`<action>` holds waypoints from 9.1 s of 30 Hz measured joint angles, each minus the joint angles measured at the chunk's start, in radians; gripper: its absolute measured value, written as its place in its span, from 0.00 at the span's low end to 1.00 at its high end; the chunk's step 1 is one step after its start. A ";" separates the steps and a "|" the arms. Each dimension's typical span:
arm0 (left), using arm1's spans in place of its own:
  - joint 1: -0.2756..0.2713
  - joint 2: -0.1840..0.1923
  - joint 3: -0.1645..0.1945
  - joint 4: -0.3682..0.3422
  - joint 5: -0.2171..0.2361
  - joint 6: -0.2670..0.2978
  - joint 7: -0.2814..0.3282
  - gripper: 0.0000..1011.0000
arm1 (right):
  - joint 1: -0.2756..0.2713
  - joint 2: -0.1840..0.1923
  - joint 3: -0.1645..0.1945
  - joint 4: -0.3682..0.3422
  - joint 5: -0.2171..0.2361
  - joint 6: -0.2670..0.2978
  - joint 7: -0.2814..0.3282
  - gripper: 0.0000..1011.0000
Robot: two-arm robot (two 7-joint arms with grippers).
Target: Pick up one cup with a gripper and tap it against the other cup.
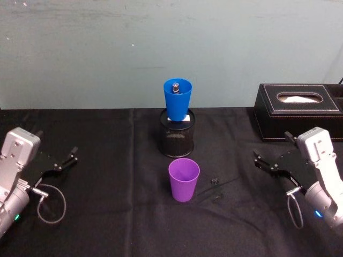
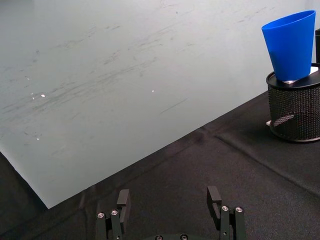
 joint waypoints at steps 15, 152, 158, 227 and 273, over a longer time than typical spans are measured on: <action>0.000 0.000 0.000 0.000 0.000 0.000 0.000 0.99 | 0.000 0.000 0.000 0.000 0.000 0.000 0.000 0.99; 0.000 0.000 0.000 0.000 0.000 0.000 0.000 0.99 | 0.094 -0.285 -0.016 0.229 0.056 -0.142 0.570 0.75; 0.000 0.000 0.000 0.000 0.000 0.000 0.000 0.99 | 0.085 -0.269 -0.002 0.153 0.040 -0.088 0.557 0.73; 0.000 0.000 0.000 0.000 0.000 0.000 0.000 0.99 | 0.091 -0.188 0.033 -0.143 0.133 0.206 0.499 0.71; 0.000 0.000 0.000 0.000 0.000 0.000 0.000 0.99 | 0.091 -0.188 0.033 -0.143 0.133 0.206 0.499 0.71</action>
